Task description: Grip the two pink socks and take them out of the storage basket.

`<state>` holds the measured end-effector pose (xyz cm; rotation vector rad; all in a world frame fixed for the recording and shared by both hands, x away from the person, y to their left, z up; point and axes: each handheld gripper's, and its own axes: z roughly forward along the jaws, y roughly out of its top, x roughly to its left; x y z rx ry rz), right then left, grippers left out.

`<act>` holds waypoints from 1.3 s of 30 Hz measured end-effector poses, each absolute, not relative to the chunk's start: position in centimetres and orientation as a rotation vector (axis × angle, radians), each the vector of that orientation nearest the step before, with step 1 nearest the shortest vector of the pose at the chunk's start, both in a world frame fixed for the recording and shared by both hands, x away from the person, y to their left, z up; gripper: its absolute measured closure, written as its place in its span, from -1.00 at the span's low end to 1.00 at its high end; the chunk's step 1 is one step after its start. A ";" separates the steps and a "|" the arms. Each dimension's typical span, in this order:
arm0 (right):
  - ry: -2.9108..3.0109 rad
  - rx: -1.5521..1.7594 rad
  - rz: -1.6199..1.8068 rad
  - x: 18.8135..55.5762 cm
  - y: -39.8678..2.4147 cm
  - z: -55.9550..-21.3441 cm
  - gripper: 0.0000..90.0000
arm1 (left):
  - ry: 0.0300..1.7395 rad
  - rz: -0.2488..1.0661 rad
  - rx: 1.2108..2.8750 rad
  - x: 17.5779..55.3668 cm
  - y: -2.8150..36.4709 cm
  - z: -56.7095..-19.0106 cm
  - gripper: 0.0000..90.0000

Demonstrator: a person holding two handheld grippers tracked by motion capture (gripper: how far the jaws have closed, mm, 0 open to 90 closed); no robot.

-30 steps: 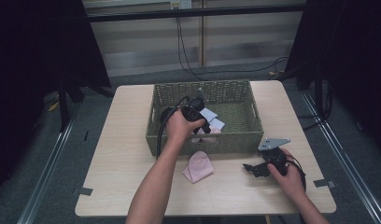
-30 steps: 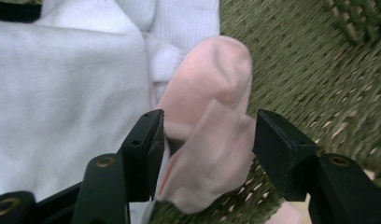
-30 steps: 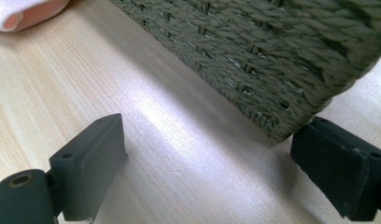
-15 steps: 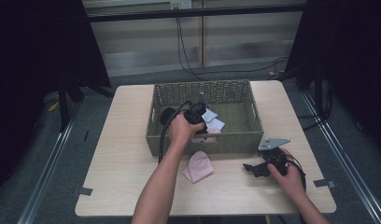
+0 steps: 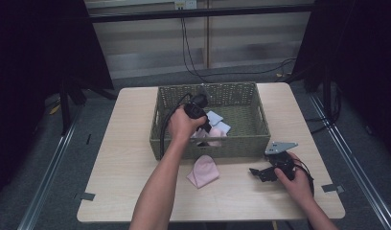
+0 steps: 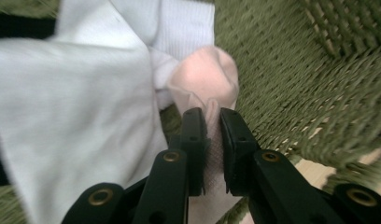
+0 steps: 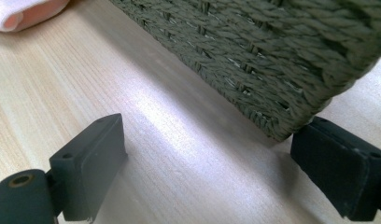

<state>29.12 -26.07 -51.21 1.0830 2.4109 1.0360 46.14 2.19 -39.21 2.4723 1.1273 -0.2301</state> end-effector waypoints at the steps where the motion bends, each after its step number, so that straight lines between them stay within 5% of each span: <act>1: 2.411 1.083 1.036 29.1 -26.1 -51.2 -0.79 | 1.123 -0.215 2.459 46.1 2.5 -38.5 0.79; 39: 2.412 1.087 1.037 29.1 -26.0 -51.2 -0.79 | 1.066 -0.048 2.420 45.4 5.8 -27.8 0.80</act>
